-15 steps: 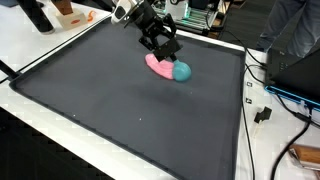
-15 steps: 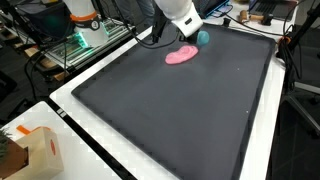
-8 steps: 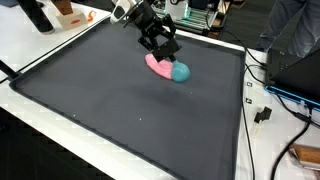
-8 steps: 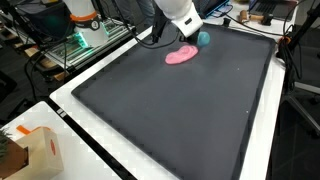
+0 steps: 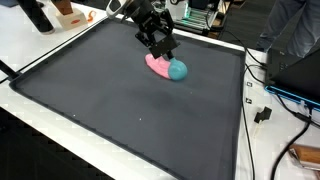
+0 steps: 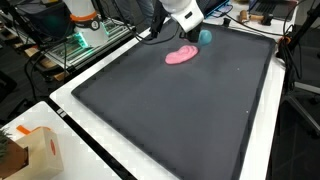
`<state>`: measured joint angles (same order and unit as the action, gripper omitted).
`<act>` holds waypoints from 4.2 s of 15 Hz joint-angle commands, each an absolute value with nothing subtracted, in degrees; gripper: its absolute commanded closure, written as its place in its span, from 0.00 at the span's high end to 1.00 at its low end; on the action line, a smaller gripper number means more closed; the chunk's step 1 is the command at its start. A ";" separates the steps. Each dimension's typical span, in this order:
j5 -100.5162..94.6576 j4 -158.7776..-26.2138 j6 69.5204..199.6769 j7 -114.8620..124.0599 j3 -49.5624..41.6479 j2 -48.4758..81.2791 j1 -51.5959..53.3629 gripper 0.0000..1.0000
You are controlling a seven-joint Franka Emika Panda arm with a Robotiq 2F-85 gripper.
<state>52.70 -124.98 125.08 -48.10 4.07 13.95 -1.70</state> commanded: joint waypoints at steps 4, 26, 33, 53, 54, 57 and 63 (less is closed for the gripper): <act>42.83 -126.02 124.45 -37.65 2.74 8.20 -0.84 0.35; 12.80 -117.39 107.41 -6.22 3.99 -1.42 2.84 0.35; 10.41 -115.47 106.90 -4.08 4.24 -1.54 3.45 0.35; 9.36 -119.02 109.31 -27.88 2.52 -0.45 2.16 0.35; 10.09 -119.81 110.23 -32.14 2.13 -0.43 1.84 0.35; 12.37 -122.16 112.12 -45.12 0.99 -0.22 0.70 0.35; 16.65 -125.66 114.11 -68.87 -0.34 1.66 -1.00 0.35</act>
<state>13.77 -123.24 112.23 -59.35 0.07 1.42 -0.16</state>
